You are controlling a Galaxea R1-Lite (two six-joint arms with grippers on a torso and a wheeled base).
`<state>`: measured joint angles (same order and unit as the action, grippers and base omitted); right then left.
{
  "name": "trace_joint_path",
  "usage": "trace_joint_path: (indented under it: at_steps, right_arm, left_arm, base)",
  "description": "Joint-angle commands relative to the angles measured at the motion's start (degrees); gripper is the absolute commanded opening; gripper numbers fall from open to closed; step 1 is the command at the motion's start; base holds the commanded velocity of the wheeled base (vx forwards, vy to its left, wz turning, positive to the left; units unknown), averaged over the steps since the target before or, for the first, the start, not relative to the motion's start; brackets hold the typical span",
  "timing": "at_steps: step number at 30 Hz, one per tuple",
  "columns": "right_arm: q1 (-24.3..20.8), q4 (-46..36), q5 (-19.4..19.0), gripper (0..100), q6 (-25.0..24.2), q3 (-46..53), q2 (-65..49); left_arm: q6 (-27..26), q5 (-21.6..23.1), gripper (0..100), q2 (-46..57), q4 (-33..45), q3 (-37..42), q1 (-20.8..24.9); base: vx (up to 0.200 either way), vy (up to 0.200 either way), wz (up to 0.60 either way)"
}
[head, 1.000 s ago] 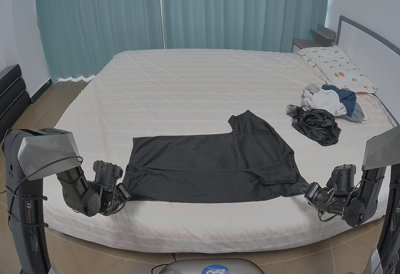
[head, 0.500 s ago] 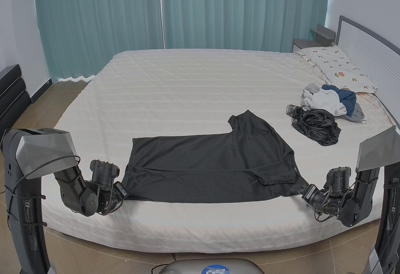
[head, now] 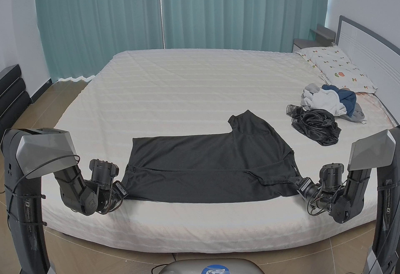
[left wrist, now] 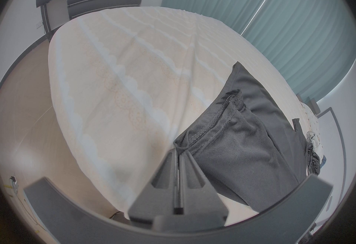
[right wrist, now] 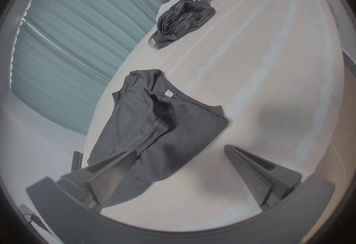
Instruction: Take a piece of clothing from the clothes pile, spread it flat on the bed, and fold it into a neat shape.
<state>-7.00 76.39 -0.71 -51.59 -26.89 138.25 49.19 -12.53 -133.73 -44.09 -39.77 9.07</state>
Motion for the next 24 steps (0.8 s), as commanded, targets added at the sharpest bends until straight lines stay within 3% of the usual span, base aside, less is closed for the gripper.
trace_joint_path:
  at_steps: [1,7,18,19,24]
  right_arm:
    - [-1.88,-0.10,0.09,100,-1.85,-1.41,0.53]
    - [-3.20,-0.80,4.57,100,-2.55,-5.28,2.81]
    - [-3.02,-0.98,7.04,100,-2.64,-10.20,4.83]
    - [-3.02,-0.98,7.39,0,-2.64,-10.46,5.10]
    - [-3.20,-0.54,7.83,0,-2.64,-10.29,5.45]
  left_arm:
    - [0.03,-0.04,0,-0.13,-0.03,-0.14,-0.10]
    - [0.03,-0.04,0,-0.04,-0.03,-0.14,-0.28]
    - [0.03,-0.04,0,0.05,-0.03,-0.14,-0.28]
    - [0.12,-0.04,0,0.05,-0.03,-0.14,-0.28]
    - [0.03,-0.04,0,-0.04,-0.03,-0.14,-0.28]
  base:
    - [0.000,0.000,0.00]
    - [0.000,0.000,0.00]
    - [0.000,0.000,0.00]
    - [0.000,0.000,0.00]
    - [0.000,0.000,0.00]
